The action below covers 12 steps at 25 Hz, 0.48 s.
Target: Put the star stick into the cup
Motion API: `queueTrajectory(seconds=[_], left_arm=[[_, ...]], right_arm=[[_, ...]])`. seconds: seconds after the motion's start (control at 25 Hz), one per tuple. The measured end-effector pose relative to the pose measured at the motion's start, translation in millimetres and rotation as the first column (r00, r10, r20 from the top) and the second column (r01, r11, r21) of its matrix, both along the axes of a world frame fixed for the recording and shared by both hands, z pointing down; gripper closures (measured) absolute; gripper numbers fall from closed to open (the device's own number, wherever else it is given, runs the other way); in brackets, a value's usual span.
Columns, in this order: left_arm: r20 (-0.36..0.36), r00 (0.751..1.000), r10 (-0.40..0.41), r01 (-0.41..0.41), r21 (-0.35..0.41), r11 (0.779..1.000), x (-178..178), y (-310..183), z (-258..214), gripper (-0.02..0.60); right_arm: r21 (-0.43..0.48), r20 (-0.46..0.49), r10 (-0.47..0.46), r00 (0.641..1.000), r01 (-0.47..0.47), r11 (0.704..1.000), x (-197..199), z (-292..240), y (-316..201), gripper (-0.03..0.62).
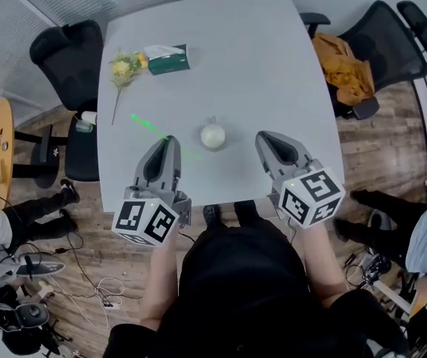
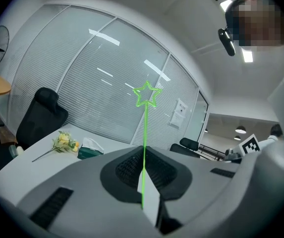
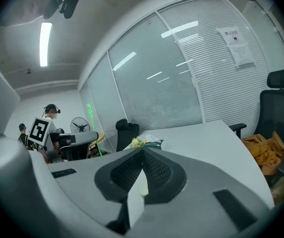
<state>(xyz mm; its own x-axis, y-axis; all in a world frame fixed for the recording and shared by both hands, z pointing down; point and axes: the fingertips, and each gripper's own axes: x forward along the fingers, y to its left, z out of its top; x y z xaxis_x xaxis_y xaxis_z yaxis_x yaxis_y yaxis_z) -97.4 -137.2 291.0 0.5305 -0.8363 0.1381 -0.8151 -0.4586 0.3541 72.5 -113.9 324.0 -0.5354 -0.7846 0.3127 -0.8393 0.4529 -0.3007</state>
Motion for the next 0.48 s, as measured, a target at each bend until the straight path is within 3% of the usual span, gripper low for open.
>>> queueTrajectory(seconds=[0.48], left_arm=[[0.034,0.989,-0.147,0.148,-0.033,0.988,16,-19,12,0.574]], right_arm=[[-0.059,0.062,-0.169,0.984,0.173,0.983,5,24,-46,0.585]])
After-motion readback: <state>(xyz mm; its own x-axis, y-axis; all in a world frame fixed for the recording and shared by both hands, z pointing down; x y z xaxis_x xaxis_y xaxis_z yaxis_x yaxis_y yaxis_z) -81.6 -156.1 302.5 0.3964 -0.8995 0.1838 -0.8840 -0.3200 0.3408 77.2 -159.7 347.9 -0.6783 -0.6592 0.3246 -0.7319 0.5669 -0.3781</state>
